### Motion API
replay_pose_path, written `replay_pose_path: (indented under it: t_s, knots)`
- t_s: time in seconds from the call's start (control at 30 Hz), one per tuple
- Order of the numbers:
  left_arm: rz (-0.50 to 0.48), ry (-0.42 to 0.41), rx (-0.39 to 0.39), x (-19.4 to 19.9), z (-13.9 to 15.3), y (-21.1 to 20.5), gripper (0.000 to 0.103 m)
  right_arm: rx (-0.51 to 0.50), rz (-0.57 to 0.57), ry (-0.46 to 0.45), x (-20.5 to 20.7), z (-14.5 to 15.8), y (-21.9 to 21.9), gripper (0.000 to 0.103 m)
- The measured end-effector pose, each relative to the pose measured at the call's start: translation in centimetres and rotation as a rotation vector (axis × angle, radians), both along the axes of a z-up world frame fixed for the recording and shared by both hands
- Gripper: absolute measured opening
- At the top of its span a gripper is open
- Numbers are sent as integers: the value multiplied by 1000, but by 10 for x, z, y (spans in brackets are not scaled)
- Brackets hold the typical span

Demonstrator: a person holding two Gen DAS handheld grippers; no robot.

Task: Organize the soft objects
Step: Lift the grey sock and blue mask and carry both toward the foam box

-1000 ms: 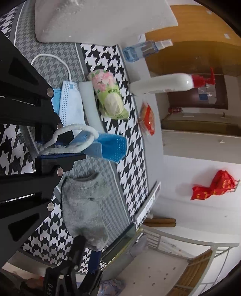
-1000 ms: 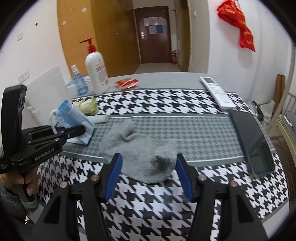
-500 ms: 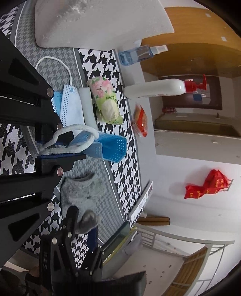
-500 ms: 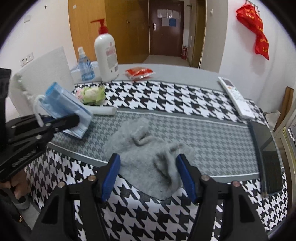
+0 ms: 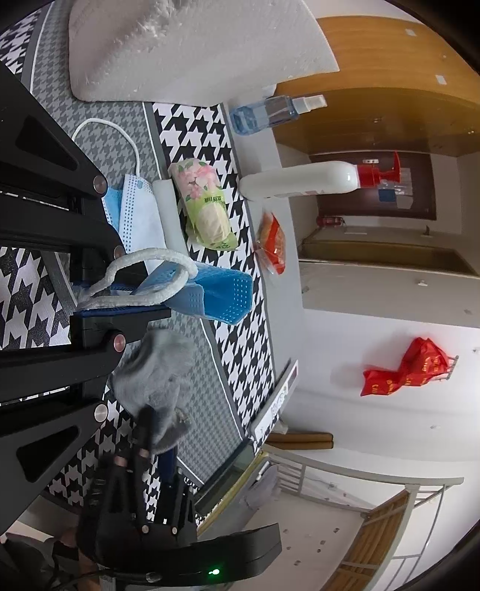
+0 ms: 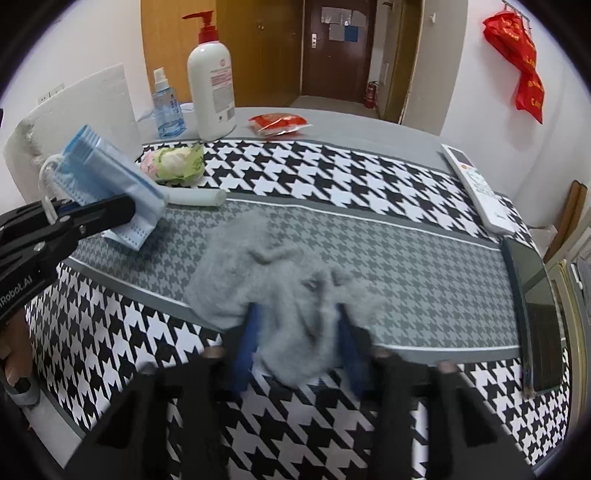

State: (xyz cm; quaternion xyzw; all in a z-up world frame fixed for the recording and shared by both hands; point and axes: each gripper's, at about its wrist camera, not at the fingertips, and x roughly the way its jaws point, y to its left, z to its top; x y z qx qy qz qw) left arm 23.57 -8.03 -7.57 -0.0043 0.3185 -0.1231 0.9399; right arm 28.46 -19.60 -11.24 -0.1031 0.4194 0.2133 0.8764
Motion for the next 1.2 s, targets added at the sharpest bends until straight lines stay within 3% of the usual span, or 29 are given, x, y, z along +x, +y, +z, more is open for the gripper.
replay_pose_path:
  t_s: [0.1, 0.47, 1.2]
  knots:
    - [-11, -10, 4, -3, 1, -3, 8, 46, -9, 2, 1, 0, -11, 19]
    - [-26, -108, 14, -29, 28, -4, 8, 172, -49, -53, -29, 24, -29, 18]
    - [13, -184, 53, -59, 65, 21, 8, 284, -25, -237, -63, 81, -17, 19]
